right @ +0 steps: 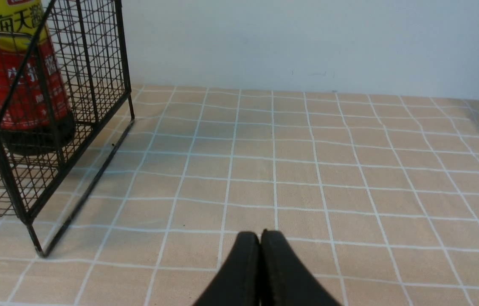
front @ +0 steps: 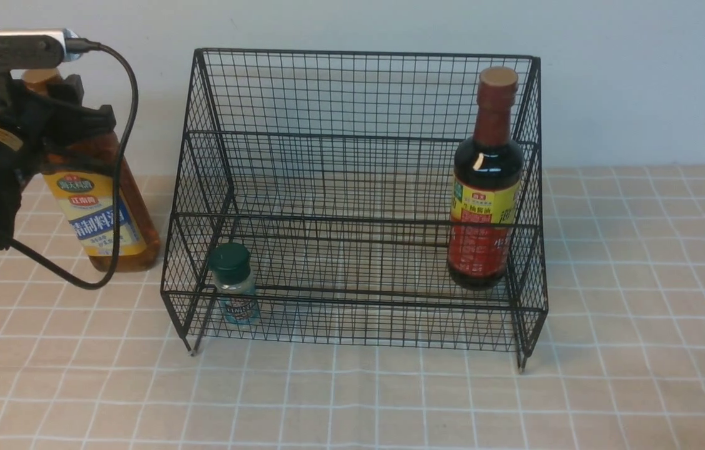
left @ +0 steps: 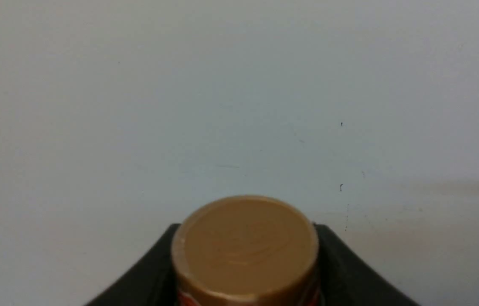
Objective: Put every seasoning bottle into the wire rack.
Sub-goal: Use the left arm to grab the condiment bottle closest to it, then use the left arm to put the condiment bottle back on the shelf
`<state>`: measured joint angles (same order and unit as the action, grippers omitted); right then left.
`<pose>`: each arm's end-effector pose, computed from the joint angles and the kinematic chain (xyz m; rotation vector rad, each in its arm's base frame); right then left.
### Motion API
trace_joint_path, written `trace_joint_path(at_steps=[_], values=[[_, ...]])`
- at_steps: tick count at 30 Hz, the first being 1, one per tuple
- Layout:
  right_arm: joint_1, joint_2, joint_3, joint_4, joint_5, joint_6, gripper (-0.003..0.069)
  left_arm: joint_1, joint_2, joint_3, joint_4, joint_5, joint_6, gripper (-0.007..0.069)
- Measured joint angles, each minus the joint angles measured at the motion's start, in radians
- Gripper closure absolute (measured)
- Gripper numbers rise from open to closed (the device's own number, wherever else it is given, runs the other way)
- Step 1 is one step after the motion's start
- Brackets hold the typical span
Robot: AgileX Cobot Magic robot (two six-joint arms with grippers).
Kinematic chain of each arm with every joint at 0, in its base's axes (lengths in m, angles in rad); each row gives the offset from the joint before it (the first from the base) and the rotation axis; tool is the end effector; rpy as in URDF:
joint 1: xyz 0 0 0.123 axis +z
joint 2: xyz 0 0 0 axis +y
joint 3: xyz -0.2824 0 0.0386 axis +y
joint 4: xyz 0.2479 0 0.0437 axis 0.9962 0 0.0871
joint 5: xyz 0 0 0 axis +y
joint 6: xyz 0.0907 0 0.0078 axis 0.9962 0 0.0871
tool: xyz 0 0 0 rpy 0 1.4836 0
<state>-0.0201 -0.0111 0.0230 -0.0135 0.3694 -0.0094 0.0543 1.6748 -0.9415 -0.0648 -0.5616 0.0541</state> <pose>0.0527 -0.0015 0.1727 0.0016 1.8650 -0.0337 0.3711 0.0233 0.2585 -0.0718 1.6551 0.0693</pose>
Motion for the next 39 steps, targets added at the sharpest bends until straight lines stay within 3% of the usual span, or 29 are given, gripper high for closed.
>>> trace_joint_path(at_steps=[8,21,31,39], values=[[0.0,0.0,0.0,0.0,0.0,0.0,0.0672,0.0,-0.14,0.003,-0.002,0.179,0.013,0.0314],[0.0,0.0,0.0,0.0,0.0,0.0,0.0672,-0.031,-0.36,-0.246,-0.003,0.411,0.018,0.0314],[0.0,0.0,0.0,0.0,0.0,0.0,0.0672,-0.19,-0.372,-0.356,-0.086,0.488,0.018,0.0314],[0.0,0.0,0.0,0.0,0.0,0.0,0.0672,-0.249,-0.313,-0.356,-0.168,0.501,0.018,0.0314]])
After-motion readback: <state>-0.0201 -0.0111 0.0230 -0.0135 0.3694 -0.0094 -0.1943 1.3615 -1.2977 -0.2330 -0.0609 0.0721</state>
